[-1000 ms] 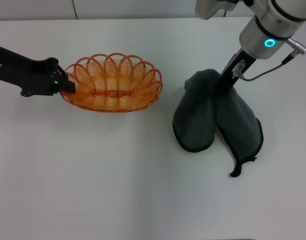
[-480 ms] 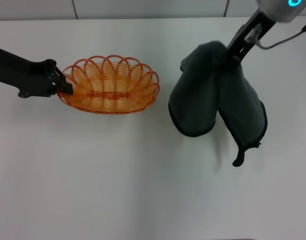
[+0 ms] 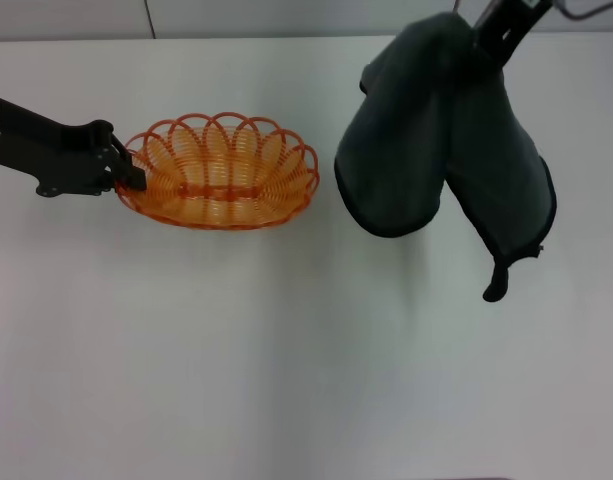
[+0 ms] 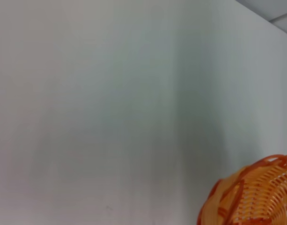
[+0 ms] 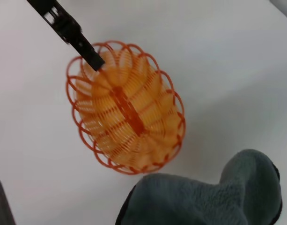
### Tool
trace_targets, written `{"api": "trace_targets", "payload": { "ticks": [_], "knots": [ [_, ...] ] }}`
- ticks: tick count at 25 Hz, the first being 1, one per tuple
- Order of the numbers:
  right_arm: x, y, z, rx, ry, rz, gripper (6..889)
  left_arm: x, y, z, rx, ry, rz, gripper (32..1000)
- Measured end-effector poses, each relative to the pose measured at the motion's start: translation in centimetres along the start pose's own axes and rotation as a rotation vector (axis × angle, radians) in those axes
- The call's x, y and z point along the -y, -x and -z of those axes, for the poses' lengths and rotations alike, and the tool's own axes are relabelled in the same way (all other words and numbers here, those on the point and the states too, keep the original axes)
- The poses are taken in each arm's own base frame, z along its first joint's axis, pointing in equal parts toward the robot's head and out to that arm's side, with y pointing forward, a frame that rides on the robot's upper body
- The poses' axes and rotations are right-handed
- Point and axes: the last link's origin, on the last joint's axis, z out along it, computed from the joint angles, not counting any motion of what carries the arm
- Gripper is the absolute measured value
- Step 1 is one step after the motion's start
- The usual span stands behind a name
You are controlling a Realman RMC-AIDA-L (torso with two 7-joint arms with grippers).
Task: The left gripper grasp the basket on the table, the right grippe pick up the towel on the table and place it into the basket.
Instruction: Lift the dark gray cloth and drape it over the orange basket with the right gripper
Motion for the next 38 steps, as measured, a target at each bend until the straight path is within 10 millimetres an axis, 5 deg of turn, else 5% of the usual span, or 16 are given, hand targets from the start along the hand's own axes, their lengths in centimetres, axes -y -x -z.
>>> {"api": "trace_targets", "payload": {
  "ticks": [14,29,38],
  "knots": [
    [-2.1,5.4,1.9,0.044,-0.010,0.122,77,-0.3,-0.2,-0.1,-0.005,-0.002,-0.004,109],
    [-5.3,10.8,-1.7,0.063,-0.009,0.273,89,-0.8,-0.4,-0.3,0.000,-0.001,-0.012,109],
    [-6.0,10.9,-4.7,0.037,-0.001,0.306,95,-1.1,-0.5,-0.4,0.003,-0.003,-0.016,109]
  ]
}}
